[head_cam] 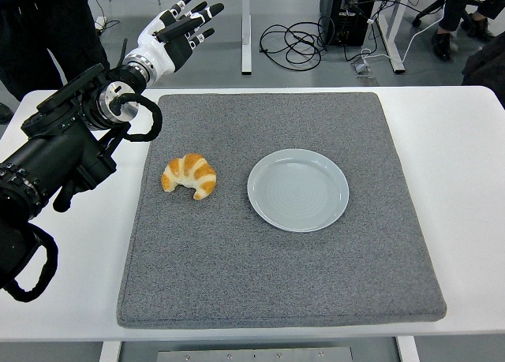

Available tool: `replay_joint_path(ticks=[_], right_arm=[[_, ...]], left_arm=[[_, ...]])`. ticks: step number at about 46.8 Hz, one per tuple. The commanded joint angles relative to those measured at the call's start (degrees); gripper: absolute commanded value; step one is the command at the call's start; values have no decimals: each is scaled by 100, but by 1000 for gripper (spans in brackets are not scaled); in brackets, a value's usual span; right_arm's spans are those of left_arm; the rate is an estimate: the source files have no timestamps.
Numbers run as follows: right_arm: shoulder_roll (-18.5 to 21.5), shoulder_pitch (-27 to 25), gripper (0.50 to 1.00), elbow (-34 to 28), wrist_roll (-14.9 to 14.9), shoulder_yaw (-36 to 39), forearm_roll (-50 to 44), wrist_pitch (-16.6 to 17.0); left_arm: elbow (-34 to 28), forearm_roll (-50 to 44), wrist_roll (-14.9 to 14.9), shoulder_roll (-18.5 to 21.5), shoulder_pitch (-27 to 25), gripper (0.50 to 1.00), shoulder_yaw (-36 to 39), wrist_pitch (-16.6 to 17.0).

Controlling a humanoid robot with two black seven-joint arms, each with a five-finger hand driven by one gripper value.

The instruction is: Place the bread on the plate

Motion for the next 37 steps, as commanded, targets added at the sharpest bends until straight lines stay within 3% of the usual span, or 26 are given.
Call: replay_joint_path(ticks=[1, 37], right_arm=[[0, -1, 1000, 0, 0, 7, 8, 0], [0, -1, 1000, 0, 0, 7, -1, 0]], left_arm=[[-7, 0, 0, 0, -7, 977, -10, 5], [-24, 9, 9, 0, -87, 978, 60, 23]])
